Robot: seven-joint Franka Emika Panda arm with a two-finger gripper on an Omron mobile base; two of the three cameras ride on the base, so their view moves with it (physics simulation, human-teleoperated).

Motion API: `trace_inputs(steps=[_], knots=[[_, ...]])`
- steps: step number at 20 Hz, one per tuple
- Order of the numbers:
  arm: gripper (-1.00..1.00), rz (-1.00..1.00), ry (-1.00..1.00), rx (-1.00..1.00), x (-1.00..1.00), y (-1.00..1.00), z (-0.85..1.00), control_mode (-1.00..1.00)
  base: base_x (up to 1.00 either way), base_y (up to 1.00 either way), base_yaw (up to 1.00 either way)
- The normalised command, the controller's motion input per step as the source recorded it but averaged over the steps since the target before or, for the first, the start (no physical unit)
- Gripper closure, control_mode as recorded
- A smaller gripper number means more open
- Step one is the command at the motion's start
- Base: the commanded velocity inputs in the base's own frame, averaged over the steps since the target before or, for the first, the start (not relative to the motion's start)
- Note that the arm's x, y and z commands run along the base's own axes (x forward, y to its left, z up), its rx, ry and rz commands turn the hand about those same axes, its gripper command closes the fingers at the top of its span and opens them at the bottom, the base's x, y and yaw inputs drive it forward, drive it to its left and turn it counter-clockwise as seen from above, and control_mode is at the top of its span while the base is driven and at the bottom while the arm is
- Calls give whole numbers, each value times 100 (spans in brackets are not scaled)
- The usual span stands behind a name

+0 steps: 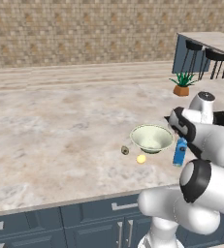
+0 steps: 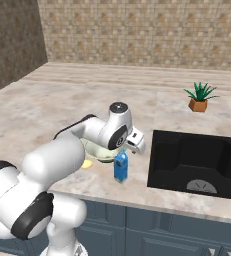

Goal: Gather the eggs and milk located in the vicinity of the sink area and place them right next to the bowl.

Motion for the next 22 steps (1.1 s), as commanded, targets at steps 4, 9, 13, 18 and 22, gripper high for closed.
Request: trace_inputs(steps=[4, 9, 13, 18, 22], knots=[[-100, -1, 6, -4, -21, 1, 71, -100, 0, 0, 0], [-100, 0, 7, -8, -73, 51, 31, -100, 0, 0, 0], [-100, 0, 2, -11, -90, 99, -10, -100, 0, 0, 0], [-100, 0, 0, -11, -92, 100, -18, -100, 0, 0, 0], [-100, 0, 3, -13, -71, 99, -21, -100, 0, 0, 0]])
